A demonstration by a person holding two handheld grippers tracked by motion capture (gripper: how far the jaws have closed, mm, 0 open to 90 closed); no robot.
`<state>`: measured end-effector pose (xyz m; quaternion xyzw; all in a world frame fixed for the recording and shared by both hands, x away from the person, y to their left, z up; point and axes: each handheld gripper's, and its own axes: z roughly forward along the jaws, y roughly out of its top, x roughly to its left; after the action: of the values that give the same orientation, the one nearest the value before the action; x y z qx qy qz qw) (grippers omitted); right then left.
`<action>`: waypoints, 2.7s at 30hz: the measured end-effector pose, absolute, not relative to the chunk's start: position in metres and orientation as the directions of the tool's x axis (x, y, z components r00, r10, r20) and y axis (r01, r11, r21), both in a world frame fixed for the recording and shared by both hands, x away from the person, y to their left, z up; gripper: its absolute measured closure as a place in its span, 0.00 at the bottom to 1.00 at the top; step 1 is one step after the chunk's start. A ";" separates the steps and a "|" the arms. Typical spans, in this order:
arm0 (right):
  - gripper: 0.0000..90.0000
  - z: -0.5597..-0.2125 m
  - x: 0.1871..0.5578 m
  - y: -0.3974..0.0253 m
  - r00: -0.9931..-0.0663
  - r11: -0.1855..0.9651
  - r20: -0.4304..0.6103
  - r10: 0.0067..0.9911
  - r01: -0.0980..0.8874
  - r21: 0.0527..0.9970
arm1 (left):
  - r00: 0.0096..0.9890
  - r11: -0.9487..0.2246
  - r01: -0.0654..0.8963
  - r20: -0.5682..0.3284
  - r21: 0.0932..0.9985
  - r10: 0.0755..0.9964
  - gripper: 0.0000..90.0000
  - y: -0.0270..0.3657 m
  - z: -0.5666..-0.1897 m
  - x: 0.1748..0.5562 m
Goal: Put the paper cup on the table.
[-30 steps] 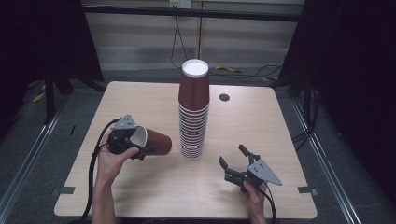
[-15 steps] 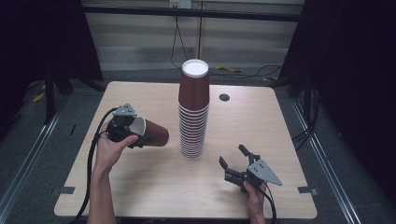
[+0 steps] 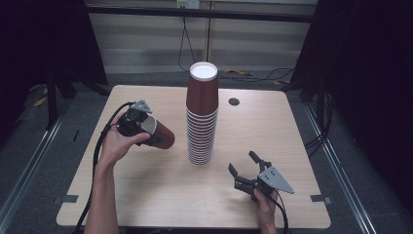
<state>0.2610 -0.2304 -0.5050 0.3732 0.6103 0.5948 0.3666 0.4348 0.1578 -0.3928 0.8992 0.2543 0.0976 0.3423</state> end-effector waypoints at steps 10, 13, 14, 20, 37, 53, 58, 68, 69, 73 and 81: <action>0.15 -0.505 0.261 -0.230 -0.451 0.014 -0.004 0.893 0.020 1.000 | 0.865 -0.706 0.397 0.018 0.587 0.501 0.06 0.142 -0.397 0.446; 0.15 -0.505 0.261 -0.230 -0.450 0.014 -0.003 0.893 0.020 1.000 | 0.877 -0.724 0.394 0.005 0.566 0.481 0.05 0.138 -0.401 0.449; 0.15 -0.505 0.261 -0.230 -0.450 0.014 -0.003 0.893 0.020 1.000 | 0.878 -0.741 0.383 0.032 0.552 0.478 0.05 0.137 -0.401 0.449; 0.15 -0.505 0.261 -0.230 -0.449 0.014 -0.003 0.894 0.020 1.000 | 0.890 -0.774 0.376 0.036 0.510 0.455 0.05 0.125 -0.407 0.449; 0.15 -0.505 0.260 -0.230 -0.444 0.015 -0.004 0.896 0.022 1.000 | 0.881 -0.763 0.394 0.026 0.513 0.472 0.02 0.114 -0.424 0.456; 0.15 -0.505 0.261 -0.230 -0.443 0.015 -0.004 0.896 0.021 1.000 | 0.884 -0.726 0.389 -0.008 0.567 0.467 0.06 0.113 -0.441 0.460; 0.15 -0.505 0.260 -0.230 -0.444 0.015 -0.004 0.896 0.021 1.000 | 0.885 -0.729 0.377 0.011 0.571 0.466 0.11 0.113 -0.445 0.457; 0.15 -0.505 0.260 -0.230 -0.444 0.015 -0.004 0.896 0.021 1.000 | 0.883 -0.695 0.396 -0.041 0.600 0.468 0.15 0.125 -0.454 0.456; 0.15 -0.505 0.260 -0.230 -0.444 0.015 -0.004 0.896 0.022 1.000 | 0.882 -0.692 0.395 -0.038 0.604 0.470 0.15 0.125 -0.455 0.455; 0.15 -0.505 0.261 -0.230 -0.444 0.016 -0.005 0.896 0.021 1.000 | 0.870 -0.661 0.415 -0.059 0.626 0.490 0.16 0.128 -0.459 0.453; 0.15 -0.505 0.261 -0.230 -0.444 0.016 -0.005 0.896 0.021 1.000 | 0.869 -0.661 0.424 -0.074 0.619 0.488 0.17 0.138 -0.472 0.449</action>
<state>0.2605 -0.2302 -0.5049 0.3764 0.6094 0.5920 0.3696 0.4489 0.1384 -0.4719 0.9101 0.2506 0.0494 0.3263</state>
